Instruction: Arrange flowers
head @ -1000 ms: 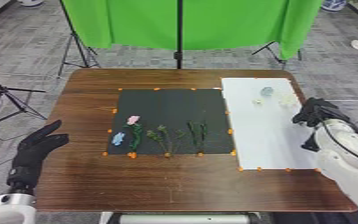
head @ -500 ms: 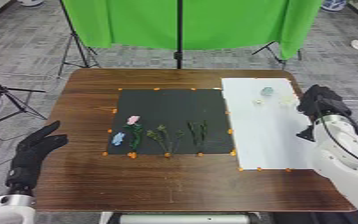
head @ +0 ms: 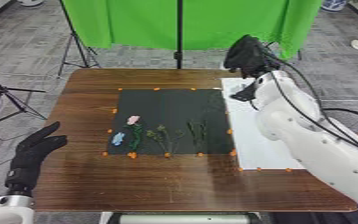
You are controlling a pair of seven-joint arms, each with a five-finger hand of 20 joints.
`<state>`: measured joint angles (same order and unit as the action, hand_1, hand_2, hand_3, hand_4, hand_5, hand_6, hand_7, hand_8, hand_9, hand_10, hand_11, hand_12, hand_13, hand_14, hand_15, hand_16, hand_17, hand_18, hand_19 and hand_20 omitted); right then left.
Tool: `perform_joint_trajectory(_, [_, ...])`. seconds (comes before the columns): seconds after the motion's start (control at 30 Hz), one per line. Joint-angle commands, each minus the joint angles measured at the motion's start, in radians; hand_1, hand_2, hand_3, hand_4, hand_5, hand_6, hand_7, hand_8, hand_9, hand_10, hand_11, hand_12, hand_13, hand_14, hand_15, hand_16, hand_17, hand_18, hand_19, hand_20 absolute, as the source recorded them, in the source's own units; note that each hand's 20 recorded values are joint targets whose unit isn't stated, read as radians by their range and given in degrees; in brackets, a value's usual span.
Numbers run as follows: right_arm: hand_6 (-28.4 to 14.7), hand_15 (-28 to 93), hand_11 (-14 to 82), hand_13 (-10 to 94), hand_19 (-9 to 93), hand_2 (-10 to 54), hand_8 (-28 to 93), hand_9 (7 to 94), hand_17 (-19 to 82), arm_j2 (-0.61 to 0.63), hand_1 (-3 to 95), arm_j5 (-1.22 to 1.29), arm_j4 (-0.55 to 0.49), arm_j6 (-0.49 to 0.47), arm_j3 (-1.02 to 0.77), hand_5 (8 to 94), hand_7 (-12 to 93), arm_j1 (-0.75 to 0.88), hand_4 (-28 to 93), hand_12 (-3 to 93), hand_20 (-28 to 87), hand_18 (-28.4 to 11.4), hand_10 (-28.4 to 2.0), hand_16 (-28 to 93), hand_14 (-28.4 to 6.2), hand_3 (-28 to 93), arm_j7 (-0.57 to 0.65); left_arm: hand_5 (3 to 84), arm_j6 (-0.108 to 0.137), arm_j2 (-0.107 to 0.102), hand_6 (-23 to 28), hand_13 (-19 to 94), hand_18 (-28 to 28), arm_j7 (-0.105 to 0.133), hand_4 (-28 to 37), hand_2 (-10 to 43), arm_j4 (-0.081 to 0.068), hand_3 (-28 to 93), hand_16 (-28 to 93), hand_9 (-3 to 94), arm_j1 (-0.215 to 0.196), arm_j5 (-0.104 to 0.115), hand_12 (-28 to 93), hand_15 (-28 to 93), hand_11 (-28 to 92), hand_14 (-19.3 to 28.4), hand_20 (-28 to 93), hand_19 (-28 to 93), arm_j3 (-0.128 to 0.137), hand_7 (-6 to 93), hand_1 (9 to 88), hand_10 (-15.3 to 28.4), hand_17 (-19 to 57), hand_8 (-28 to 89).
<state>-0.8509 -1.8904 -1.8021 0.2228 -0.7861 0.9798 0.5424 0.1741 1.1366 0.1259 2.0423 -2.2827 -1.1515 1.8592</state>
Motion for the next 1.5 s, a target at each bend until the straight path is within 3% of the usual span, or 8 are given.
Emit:
perform_joint_trajectory(0.03, [-0.9, 59, 10.1, 92, 93, -9.5, 13, 92.4, 62, -0.256, 61.3, 0.041, 0.045, -0.096, 0.126, 78.7, 25, -0.049, -16, 44.0, 57, -15.5, -8.6, 38, -0.6, 58, -0.017, 41.0, -0.022, -0.002, 3.7, 39, 15.9, -0.015, -5.2, 7.7, -0.008, 70, -1, 48.3, 0.003, -0.006, 12, 25, 23, 18.8, 17, 19, -0.011, 11.1, 35.8, 14.4, 6.3, -7])
perform_joint_trajectory(0.3, [-0.9, 59, 11.1, 91, 93, -9.5, 13, 91.7, 61, -0.308, 60.8, 0.06, 0.079, -0.186, 0.19, 78.2, 26, -0.055, -16, 46.1, 57, -15.7, -8.8, 38, -1.2, 58, -0.005, 40.9, -0.028, -0.002, 3.6, 39, 16.0, -0.019, -5.3, 7.7, -0.012, 70, -2, 48.2, 0.005, -0.007, 12, 25, 23, 18.9, 17, 19, -0.014, 11.0, 35.6, 14.4, 6.2, -7])
perform_joint_trajectory(0.6, [-0.9, 60, 12.5, 89, 93, -9.5, 13, 90.7, 59, -0.3, 59.1, -0.132, 0.096, -0.301, 0.273, 77.6, 26, -0.08, -16, 47.7, 57, -16.0, -8.5, 38, -1.9, 59, -0.054, 40.8, -0.031, -0.007, 3.6, 39, 16.0, -0.022, -5.3, 7.9, -0.012, 70, -1, 48.1, 0.002, -0.005, 12, 24, 23, 18.8, 17, 19, -0.01, 10.8, 35.1, 14.4, 6.2, -7])
perform_joint_trajectory(0.97, [-0.3, 61, 14.2, 89, 93, -9.5, 12, 90.1, 59, -0.328, 58.3, -0.16, 0.096, -0.323, 0.324, 76.6, 28, -0.097, -16, 47.0, 56, -16.0, -8.3, 38, -2.0, 59, -0.059, 40.7, -0.053, -0.017, 3.5, 39, 16.1, -0.037, -5.3, 8.1, -0.023, 70, -1, 47.9, 0.027, -0.007, 12, 24, 23, 18.9, 17, 19, -0.022, 10.8, 34.9, 14.4, 6.1, -7])
perform_joint_trajectory(1.5, [-0.2, 61, 22.1, 88, 93, -9.5, 11, 87.4, 58, -0.341, 54.4, -0.167, 0.144, -0.372, 0.363, 75.9, 27, -0.089, -15, 41.6, 56, -16.1, -9.0, 37, -2.5, 59, -0.056, 40.6, -0.063, -0.015, 3.4, 39, 16.2, -0.038, -5.1, 7.9, -0.024, 70, -1, 47.7, 0.026, -0.006, 12, 24, 23, 18.9, 17, 19, -0.018, 10.7, 34.6, 14.4, 5.8, -7])
